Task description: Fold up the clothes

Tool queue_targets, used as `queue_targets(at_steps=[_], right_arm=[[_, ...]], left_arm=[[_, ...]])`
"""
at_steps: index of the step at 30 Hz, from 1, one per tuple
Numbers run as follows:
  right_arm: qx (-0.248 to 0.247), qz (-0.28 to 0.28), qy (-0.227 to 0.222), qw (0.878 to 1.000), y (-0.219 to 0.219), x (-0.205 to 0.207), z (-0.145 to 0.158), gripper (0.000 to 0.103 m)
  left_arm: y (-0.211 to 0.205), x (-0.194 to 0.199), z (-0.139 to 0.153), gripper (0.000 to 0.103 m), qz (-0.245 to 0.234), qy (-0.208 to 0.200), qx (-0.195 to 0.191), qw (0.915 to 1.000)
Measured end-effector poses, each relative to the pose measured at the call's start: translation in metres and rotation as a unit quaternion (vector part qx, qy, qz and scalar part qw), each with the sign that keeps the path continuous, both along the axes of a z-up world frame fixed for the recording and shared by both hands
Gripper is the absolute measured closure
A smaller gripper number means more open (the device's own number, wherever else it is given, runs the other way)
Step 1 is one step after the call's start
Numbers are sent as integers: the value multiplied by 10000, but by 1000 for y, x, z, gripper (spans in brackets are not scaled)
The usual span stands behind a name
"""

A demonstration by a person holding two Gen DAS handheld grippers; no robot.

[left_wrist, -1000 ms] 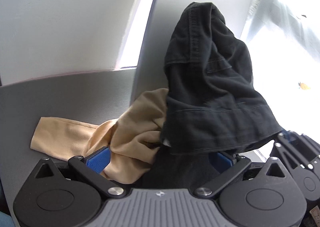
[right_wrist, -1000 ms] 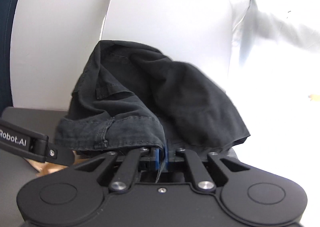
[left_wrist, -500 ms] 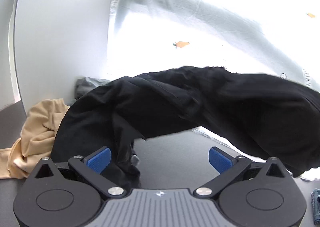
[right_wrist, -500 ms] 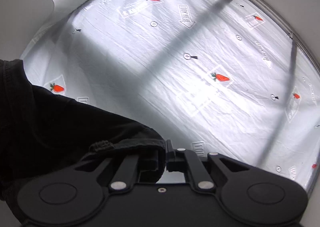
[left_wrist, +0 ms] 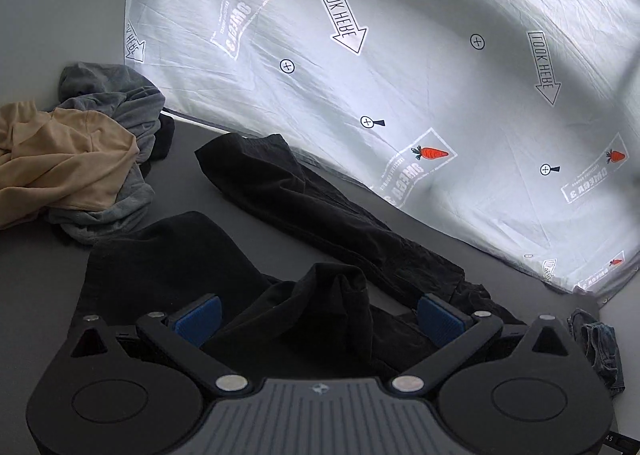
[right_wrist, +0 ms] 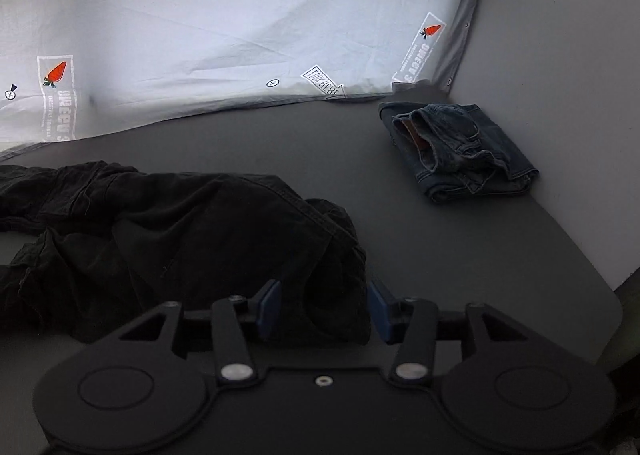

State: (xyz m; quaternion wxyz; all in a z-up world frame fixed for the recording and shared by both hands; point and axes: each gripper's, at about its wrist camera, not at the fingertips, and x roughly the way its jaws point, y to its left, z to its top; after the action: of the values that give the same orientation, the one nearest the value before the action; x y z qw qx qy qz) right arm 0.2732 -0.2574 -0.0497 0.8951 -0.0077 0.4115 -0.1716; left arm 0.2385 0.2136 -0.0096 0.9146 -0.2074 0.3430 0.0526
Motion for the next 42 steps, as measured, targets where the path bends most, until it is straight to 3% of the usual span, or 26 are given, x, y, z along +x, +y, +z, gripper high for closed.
queue_targets(at_steps=[6,15,19,23,24,26,27,28,32,36,38,39,40,42], right_arm=[[15,593,115,9982,17,-12,-14,45],[0,921,-21,9957,10,9,-15,26],[-494,1426,352,9879,29,29,-46,22],[-1593,1874,607,9674,50,52,-84,23],[-2089,2096,554,9536,56,57,-94,28],[-2848,2704,578,9178,65,65,-103,61],[-3071,2869,516,9059,67,71,-101,85],[-3063,2811,318,9089,64,79,-89,91],[-2580,2313,-598,9361,31,133,-18,93],[-2677,1982,-1273,9343,18,199,22,93],[-2743,1456,-1652,9361,20,227,25,85],[-2676,1347,-1590,9407,21,238,23,69],[-2462,1410,-1307,9500,22,251,20,46],[-1870,1437,-1083,9657,20,246,14,49]], left_arm=[[-50,16,-6,0,-562,232,260,9978],[-95,24,-25,0,-907,540,13,9944],[-101,38,-32,0,-933,602,-4,9938],[-98,65,-34,0,-795,574,65,9952],[-96,73,-35,0,-747,602,63,9954],[-94,89,-36,0,-652,655,57,9957],[-93,94,-37,0,-622,664,57,9958],[-93,99,-37,0,-605,666,83,9959],[-93,117,-40,0,-588,678,173,9958],[-92,124,-49,0,-526,854,225,9947],[-91,125,-52,0,-525,913,265,9941],[-90,124,-53,0,-531,933,293,9938],[-90,124,-53,0,-522,952,337,9935],[-89,123,-53,0,-506,978,380,9932]])
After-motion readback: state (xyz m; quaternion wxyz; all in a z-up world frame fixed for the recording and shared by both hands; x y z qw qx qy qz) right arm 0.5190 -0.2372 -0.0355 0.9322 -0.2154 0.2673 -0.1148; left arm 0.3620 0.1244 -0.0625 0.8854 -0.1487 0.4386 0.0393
